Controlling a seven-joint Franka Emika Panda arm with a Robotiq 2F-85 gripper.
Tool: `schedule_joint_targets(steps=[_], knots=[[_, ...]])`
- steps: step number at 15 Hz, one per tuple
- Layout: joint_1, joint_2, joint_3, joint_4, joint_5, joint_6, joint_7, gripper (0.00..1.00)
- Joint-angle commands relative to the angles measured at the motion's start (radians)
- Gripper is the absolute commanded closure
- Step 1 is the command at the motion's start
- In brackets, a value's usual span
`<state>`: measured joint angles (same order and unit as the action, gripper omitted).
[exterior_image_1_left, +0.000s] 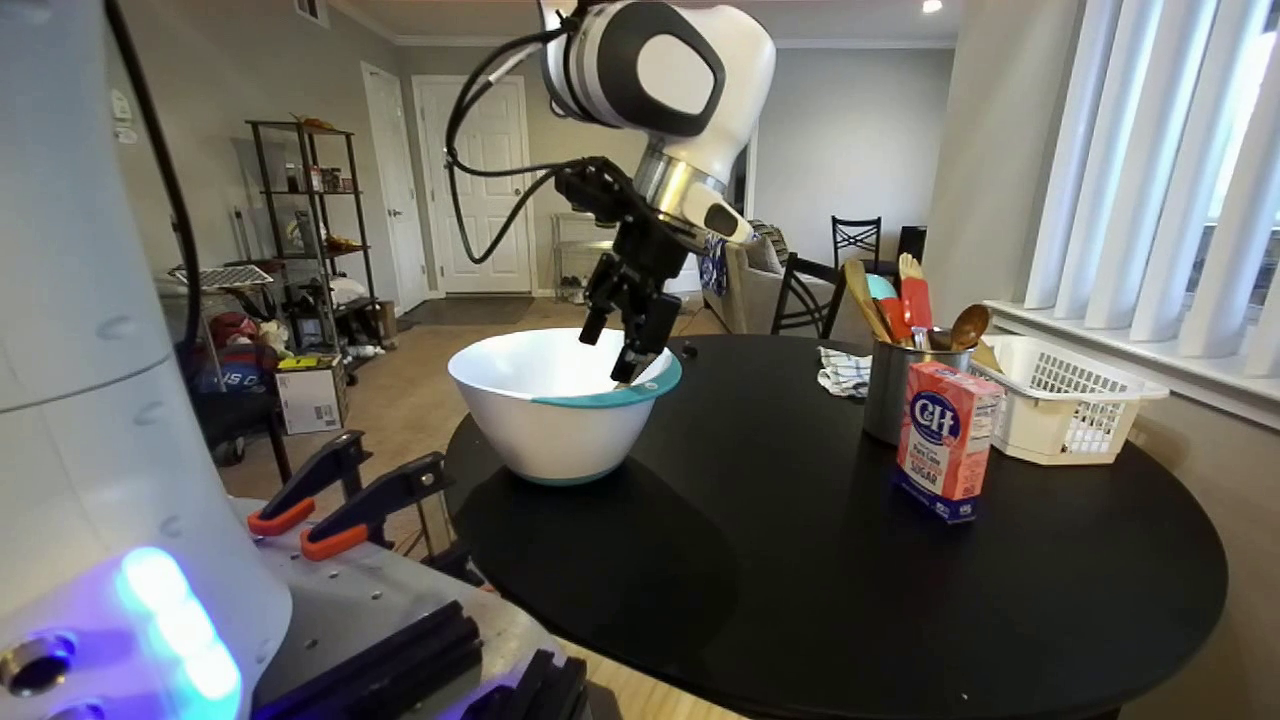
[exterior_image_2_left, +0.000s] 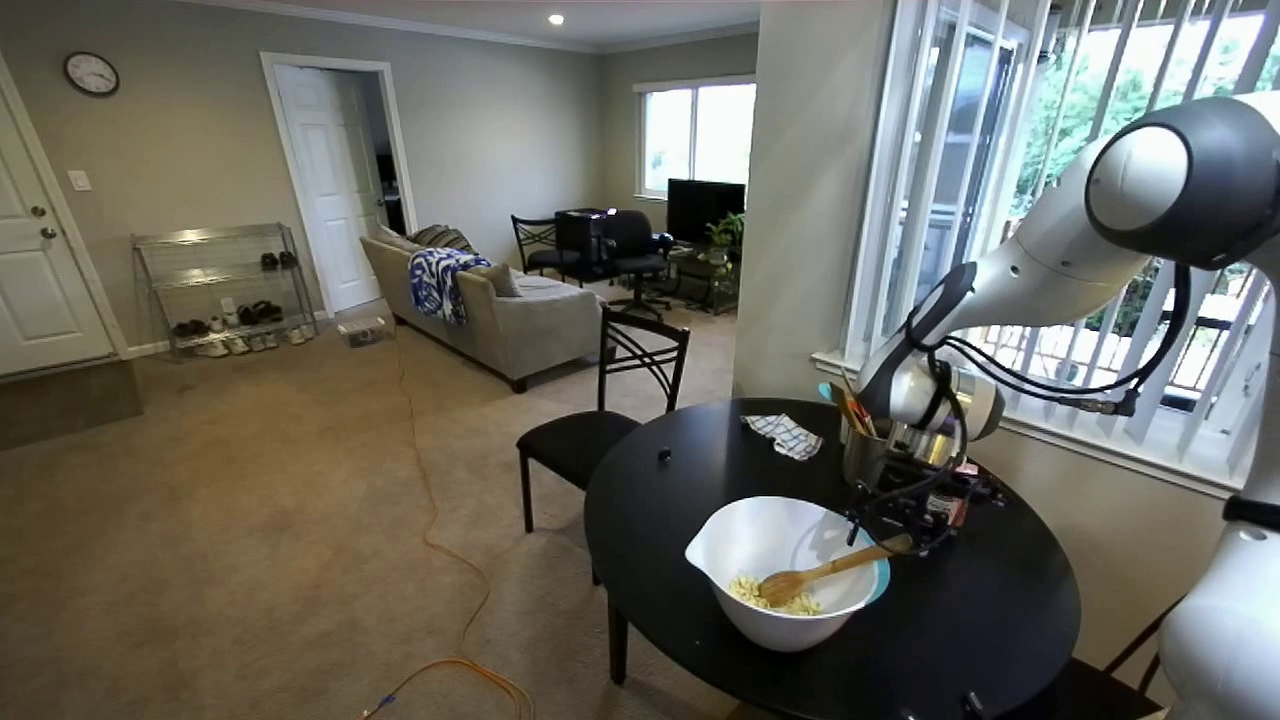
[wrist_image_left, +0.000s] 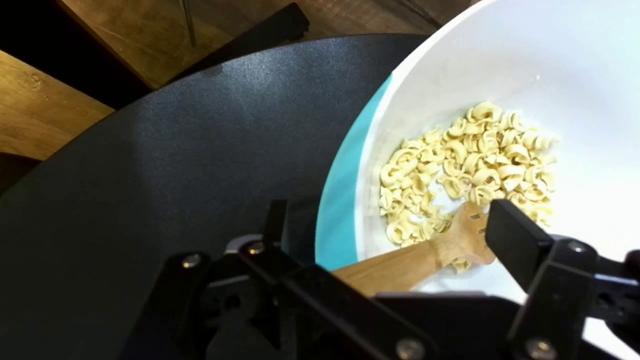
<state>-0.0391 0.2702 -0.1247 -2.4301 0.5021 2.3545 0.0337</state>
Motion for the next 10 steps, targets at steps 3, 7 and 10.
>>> schedule_joint_targets(steps=[3,7,10], knots=[[-0.013,-0.014,0.024,0.005,-0.060,0.035,0.089,0.00],[-0.006,-0.019,0.022,0.039,-0.146,0.040,0.087,0.00],[0.008,-0.017,0.028,0.068,-0.204,0.059,0.102,0.00]])
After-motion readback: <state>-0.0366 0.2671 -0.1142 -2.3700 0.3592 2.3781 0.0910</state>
